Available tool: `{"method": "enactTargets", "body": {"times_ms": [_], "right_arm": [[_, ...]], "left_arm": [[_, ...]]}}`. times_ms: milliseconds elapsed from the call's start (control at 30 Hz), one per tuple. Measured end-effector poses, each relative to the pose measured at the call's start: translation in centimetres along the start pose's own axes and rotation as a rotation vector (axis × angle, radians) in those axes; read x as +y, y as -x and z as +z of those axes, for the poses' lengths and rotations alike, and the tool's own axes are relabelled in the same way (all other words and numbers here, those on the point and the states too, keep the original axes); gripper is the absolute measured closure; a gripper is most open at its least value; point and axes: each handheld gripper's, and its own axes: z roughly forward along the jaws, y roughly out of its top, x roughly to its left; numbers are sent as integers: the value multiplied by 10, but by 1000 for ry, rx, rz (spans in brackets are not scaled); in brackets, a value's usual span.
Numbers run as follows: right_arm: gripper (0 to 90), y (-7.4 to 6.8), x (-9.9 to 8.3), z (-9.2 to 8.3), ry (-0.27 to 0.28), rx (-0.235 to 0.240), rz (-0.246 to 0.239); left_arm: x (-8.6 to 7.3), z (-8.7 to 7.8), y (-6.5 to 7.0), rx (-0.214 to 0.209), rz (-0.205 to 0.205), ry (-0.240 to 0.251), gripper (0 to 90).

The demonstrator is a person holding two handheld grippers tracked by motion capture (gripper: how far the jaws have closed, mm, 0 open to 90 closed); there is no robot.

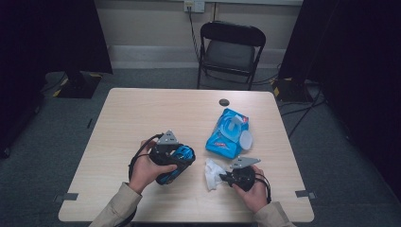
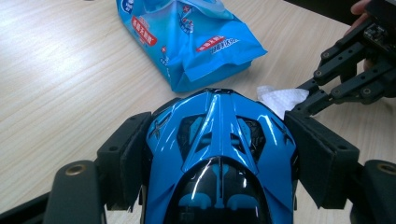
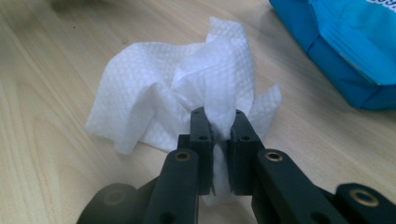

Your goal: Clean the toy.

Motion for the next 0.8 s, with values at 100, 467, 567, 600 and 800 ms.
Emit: {"method": "enactTargets", "body": {"times_ms": [100,467,567,600,800], "right_arm": [[833,4,6,-7,45,15,21],[836,27,58,-43,257,25,89],[836,32,77,-47,288,34,93],[836,33,82,-46,290,35,93],[836,26,102,-28,299,106,108]], "left_arm": [[0,0,0,0,5,4,261],[3,0,4,-18,15,15,261],[5,1,8,-29,24,14,261],[5,2,9,-32,23,14,261],[7,4,12,-49,32,16,261]]}}
